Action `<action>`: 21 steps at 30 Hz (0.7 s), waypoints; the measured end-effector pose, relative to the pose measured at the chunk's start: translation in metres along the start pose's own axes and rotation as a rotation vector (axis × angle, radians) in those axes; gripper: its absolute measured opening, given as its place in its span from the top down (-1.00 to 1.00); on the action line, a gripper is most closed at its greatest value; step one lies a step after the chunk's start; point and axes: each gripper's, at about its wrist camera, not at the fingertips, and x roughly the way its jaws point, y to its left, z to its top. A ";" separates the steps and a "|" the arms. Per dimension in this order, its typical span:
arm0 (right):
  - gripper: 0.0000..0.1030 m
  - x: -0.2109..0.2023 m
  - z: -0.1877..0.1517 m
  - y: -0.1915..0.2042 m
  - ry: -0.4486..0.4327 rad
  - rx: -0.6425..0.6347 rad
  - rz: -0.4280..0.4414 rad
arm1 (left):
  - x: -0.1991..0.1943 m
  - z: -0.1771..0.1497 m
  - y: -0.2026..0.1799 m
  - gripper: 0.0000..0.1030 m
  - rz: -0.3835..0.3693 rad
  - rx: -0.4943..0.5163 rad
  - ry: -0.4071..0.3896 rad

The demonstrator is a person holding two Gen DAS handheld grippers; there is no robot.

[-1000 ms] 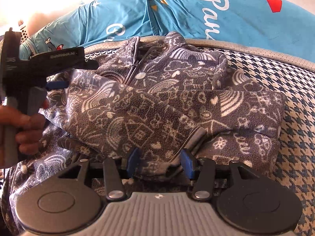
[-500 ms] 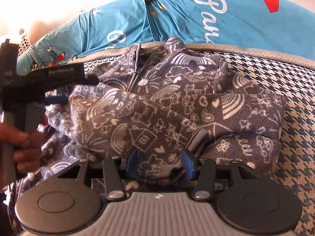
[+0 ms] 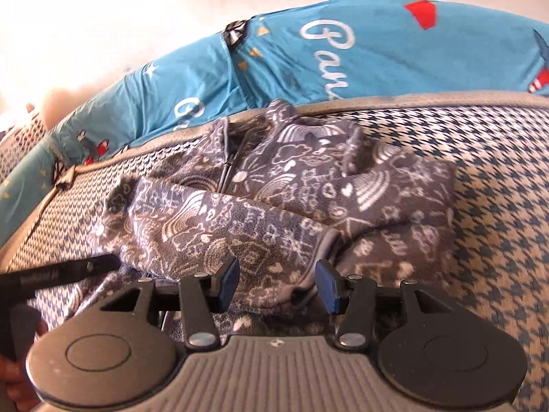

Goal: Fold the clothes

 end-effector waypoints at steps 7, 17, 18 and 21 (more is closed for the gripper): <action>0.06 -0.029 -0.026 -0.007 -0.036 0.095 -0.043 | -0.025 -0.032 0.009 -1.00 0.000 0.001 0.015; 0.06 -0.046 -0.059 -0.004 -0.030 0.107 -0.156 | -0.044 -0.058 0.018 -1.00 0.043 -0.007 0.014; 0.06 -0.047 -0.062 -0.002 -0.028 0.100 -0.162 | -0.045 -0.060 0.018 -1.00 0.047 -0.006 0.013; 0.06 -0.044 -0.069 0.001 0.002 0.094 -0.170 | -0.046 -0.066 0.020 -1.00 0.061 -0.004 0.027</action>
